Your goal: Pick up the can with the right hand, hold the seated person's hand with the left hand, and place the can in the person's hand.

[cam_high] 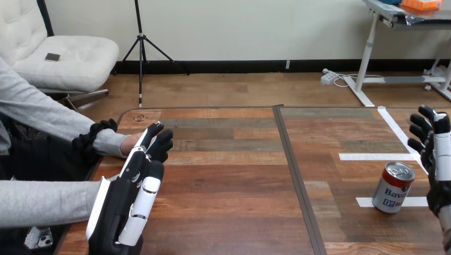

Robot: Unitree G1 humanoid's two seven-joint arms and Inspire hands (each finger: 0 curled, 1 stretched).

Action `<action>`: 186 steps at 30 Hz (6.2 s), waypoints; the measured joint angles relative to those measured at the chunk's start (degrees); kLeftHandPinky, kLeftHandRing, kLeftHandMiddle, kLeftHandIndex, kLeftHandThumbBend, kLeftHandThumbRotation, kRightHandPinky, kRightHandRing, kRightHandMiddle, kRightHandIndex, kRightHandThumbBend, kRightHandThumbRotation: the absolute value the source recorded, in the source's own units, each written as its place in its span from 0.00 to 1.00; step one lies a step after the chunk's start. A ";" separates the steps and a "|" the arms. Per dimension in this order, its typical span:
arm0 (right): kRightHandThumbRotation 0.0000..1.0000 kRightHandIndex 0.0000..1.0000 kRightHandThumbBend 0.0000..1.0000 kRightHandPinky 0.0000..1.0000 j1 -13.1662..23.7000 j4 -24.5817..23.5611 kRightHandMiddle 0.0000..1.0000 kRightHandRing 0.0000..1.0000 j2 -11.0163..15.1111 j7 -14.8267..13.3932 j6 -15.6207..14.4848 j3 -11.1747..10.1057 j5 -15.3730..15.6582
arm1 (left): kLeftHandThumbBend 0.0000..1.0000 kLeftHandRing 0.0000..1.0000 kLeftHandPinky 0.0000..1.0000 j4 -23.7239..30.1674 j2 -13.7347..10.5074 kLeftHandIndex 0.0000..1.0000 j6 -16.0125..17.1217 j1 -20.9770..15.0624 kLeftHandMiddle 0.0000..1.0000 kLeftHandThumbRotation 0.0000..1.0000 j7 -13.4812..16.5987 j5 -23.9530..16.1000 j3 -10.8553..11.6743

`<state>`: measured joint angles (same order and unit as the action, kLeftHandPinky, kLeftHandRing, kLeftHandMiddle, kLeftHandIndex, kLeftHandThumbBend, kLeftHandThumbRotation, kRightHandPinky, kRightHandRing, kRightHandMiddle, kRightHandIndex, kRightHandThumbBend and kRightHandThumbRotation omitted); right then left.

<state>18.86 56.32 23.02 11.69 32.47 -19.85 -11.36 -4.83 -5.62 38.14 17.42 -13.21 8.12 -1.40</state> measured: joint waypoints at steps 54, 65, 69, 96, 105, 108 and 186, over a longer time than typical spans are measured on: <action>0.90 0.91 0.84 0.94 4.71 12.91 0.91 0.94 1.92 -3.52 -5.33 -1.31 0.62 | 0.48 0.92 0.92 0.20 -0.04 0.93 -1.17 0.14 0.91 0.85 -0.83 0.39 -0.01; 0.87 0.93 0.87 0.97 5.10 13.84 0.91 0.94 1.91 -3.25 -7.17 -1.30 0.64 | 0.50 0.92 0.92 0.21 -0.04 0.92 -1.17 0.14 0.91 0.85 -0.88 0.39 0.02; 0.85 0.93 0.87 0.97 5.10 13.97 0.91 0.94 1.91 -3.25 -7.25 -1.25 0.70 | 0.51 0.92 0.92 0.21 -0.04 0.93 -1.17 0.14 0.91 0.85 -1.06 0.52 0.04; 0.42 0.89 0.96 0.89 5.14 13.99 0.89 0.90 1.92 -6.04 -7.25 1.84 5.70 | 0.52 0.92 0.92 0.21 -0.09 0.92 -1.20 0.13 0.91 0.84 -1.74 0.60 0.29; 0.33 0.88 1.00 0.85 5.18 13.99 0.87 0.87 1.92 -6.17 -7.25 1.99 5.59 | 0.50 0.91 0.91 0.21 -0.09 0.92 -1.20 0.12 0.90 0.83 -1.95 0.60 0.31; 0.29 0.88 1.00 0.85 5.21 13.99 0.87 0.87 1.92 -6.07 -7.25 1.99 5.58 | 0.50 0.91 0.91 0.21 -0.08 0.91 -1.20 0.12 0.90 0.83 -1.94 0.59 0.31; 0.01 0.87 1.00 0.89 5.40 13.91 0.86 0.89 2.66 -5.66 -8.40 3.51 8.04 | 0.52 0.90 0.89 0.21 -0.10 0.90 -1.42 0.01 0.90 0.83 -2.57 1.36 0.35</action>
<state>24.26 70.24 25.69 6.03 24.07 -16.34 -3.32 -4.62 -5.72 36.72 17.43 -15.77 9.48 -1.04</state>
